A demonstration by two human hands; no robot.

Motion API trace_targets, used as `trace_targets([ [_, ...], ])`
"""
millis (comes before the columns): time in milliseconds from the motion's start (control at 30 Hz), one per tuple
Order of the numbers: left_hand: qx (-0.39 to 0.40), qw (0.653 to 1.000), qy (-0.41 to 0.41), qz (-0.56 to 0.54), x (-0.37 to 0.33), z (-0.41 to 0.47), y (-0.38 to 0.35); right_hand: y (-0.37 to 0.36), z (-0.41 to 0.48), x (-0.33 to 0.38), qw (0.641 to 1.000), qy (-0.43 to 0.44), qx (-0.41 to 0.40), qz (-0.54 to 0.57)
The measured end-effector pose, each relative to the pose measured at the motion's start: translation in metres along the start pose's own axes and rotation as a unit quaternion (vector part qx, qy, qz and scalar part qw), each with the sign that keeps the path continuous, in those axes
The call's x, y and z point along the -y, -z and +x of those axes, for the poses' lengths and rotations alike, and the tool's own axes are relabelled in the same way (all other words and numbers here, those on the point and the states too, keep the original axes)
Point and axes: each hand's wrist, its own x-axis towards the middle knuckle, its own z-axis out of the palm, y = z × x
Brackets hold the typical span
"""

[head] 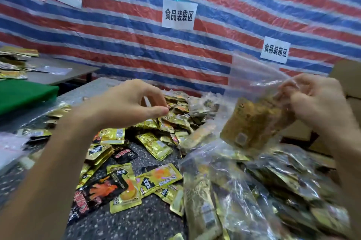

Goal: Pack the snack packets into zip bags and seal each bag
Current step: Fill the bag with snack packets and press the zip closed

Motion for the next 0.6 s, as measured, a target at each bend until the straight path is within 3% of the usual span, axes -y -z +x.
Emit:
trace_targets([
  [67, 0.007, 1.0, -0.009, 0.003, -0.004, 0.0, 0.0, 0.003, -0.017, 0.0, 0.994, 0.048, -0.047, -0.085],
  [100, 0.007, 1.0, -0.014, 0.005, -0.008, 0.0, -0.001, -0.002, -0.031, 0.002, 0.991, 0.061, -0.025, -0.117],
  [167, 0.006, 1.0, -0.028, 0.003, -0.017, 0.0, -0.004, -0.022, -0.059, 0.007, 0.979, 0.037, 0.09, -0.181],
  [233, 0.008, 0.998, -0.053, -0.013, -0.026, -0.001, -0.008, -0.05, -0.082, 0.004, 0.935, -0.026, 0.257, -0.243],
  [300, 0.008, 0.996, -0.079, -0.029, -0.034, -0.002, -0.012, -0.072, -0.099, -0.001, 0.892, -0.065, 0.363, -0.262],
  [600, 0.015, 0.998, -0.055, -0.033, -0.039, -0.044, -0.001, -0.072, -0.091, 0.002, 0.887, -0.068, 0.371, -0.267],
])
